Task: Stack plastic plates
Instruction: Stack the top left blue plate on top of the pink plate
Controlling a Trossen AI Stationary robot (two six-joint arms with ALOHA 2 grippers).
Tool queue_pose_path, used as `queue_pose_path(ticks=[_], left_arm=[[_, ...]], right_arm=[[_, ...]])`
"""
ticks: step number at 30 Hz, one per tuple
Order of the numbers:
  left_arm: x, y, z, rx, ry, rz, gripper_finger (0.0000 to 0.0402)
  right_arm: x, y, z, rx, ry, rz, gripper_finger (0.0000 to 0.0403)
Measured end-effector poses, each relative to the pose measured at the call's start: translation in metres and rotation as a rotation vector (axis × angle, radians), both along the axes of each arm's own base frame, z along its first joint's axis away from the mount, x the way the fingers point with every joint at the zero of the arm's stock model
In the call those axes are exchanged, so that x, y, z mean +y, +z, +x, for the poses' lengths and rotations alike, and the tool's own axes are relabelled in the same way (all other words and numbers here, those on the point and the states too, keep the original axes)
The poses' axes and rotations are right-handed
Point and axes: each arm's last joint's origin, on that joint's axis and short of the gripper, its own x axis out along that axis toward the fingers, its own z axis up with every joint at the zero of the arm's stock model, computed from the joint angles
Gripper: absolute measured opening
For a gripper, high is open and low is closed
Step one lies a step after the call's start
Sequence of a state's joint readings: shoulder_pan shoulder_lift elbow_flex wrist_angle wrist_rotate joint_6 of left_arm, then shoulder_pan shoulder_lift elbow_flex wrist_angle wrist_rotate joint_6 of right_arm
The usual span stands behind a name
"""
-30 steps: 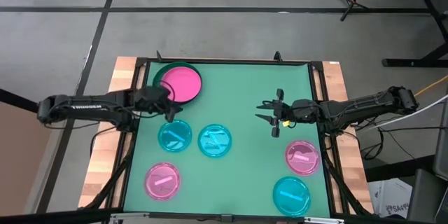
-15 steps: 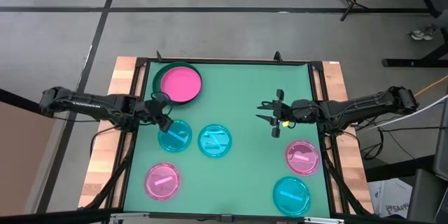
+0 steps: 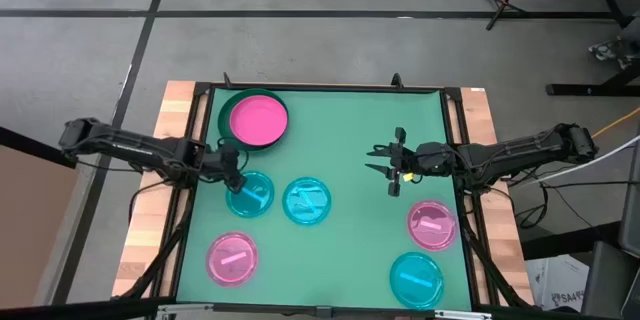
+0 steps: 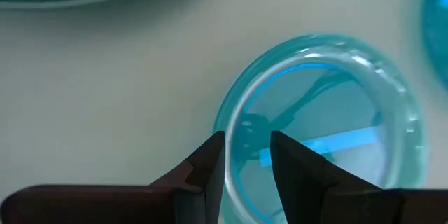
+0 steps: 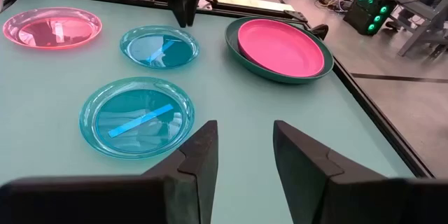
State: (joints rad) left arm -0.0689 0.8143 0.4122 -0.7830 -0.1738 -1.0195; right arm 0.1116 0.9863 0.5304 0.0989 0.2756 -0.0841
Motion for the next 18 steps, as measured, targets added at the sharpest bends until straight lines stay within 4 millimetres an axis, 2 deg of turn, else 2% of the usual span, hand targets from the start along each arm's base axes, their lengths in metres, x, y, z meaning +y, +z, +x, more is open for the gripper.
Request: queue_pose_path(ticks=[8,18], left_arm=[[0.0,-0.011,0.006,0.102,0.0,0.007,0.0108],[0.0,-0.012,0.006,0.117,0.008,0.028,0.0108]], right_arm=[[0.0,0.0,0.0,0.006,0.0,-0.001,0.0129],[0.0,-0.001,0.0,0.006,0.0,-0.001,0.0129]])
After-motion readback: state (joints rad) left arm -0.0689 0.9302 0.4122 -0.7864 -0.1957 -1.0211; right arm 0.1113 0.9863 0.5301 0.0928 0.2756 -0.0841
